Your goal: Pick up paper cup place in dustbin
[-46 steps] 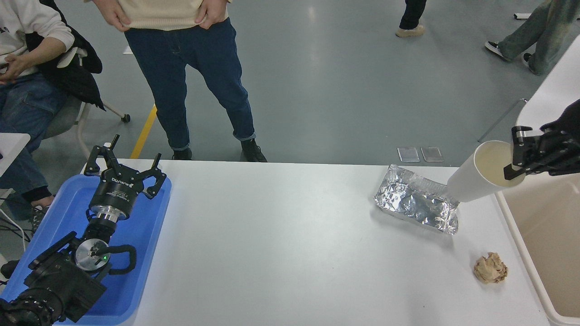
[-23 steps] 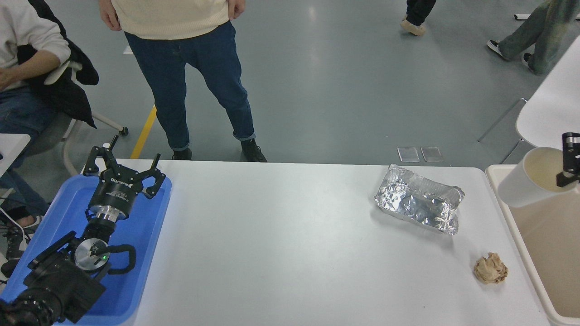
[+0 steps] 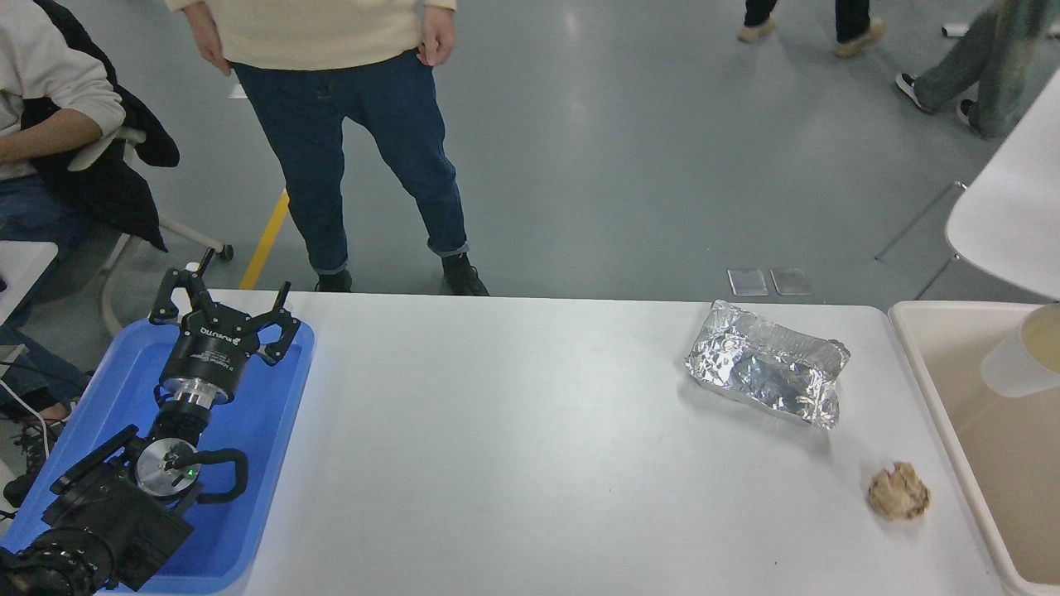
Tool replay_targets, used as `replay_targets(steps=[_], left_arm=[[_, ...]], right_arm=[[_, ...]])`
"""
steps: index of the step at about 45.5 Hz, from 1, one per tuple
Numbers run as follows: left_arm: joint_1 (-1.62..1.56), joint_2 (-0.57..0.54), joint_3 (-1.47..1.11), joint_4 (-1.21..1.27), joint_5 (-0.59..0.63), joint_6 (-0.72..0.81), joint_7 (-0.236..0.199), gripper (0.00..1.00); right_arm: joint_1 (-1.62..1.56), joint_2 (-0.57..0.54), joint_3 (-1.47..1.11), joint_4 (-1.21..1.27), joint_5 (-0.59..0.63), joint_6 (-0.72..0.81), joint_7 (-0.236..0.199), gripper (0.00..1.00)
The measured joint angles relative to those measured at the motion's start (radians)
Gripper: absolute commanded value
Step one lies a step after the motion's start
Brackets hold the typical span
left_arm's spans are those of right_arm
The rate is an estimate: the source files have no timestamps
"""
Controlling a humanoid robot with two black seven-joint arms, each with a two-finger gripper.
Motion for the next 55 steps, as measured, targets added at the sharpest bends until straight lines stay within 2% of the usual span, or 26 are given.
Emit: replay_targets(steps=[16, 21, 31, 40, 41, 43, 46, 48, 49, 55], left_arm=[[-0.001, 0.0, 0.0, 0.0, 0.0, 0.0, 0.0, 1.0], [-0.001, 0.0, 0.0, 0.0, 0.0, 0.0, 0.0, 1.0], [-0.001, 0.0, 0.0, 0.0, 0.0, 0.0, 0.0, 1.0], [-0.002, -0.001, 0.0, 0.0, 0.0, 0.0, 0.0, 1.0], [-0.002, -0.001, 0.0, 0.0, 0.0, 0.0, 0.0, 1.0], [-0.002, -0.001, 0.0, 0.0, 0.0, 0.0, 0.0, 1.0], [-0.002, -0.001, 0.0, 0.0, 0.0, 0.0, 0.0, 1.0], [-0.002, -0.001, 0.0, 0.0, 0.0, 0.0, 0.0, 1.0], [-0.002, -0.001, 0.0, 0.0, 0.0, 0.0, 0.0, 1.0], [-0.002, -0.001, 0.0, 0.0, 0.0, 0.0, 0.0, 1.0]], right_arm=[[-0.461, 0.029, 0.265, -0.265, -0.015, -0.345, -0.023, 0.0], [-0.567, 0.052, 0.336, -0.334, -0.019, -0.43, -0.044, 0.0], [-0.709, 0.1, 0.407, -0.47, -0.018, -0.537, -0.094, 0.0], [-0.779, 0.127, 0.455, -0.531, -0.017, -0.576, -0.123, 0.0], [-0.786, 0.129, 0.46, -0.535, -0.016, -0.579, -0.126, 0.05], [-0.796, 0.133, 0.47, -0.542, -0.016, -0.583, -0.13, 0.32], [-0.811, 0.139, 0.488, -0.547, -0.015, -0.588, -0.134, 0.59], [-0.819, 0.141, 0.503, -0.552, -0.014, -0.592, -0.136, 0.81], [-0.822, 0.142, 0.51, -0.553, -0.014, -0.593, -0.137, 0.88], [-0.837, 0.144, 0.554, -0.56, -0.014, -0.599, -0.14, 0.89]])
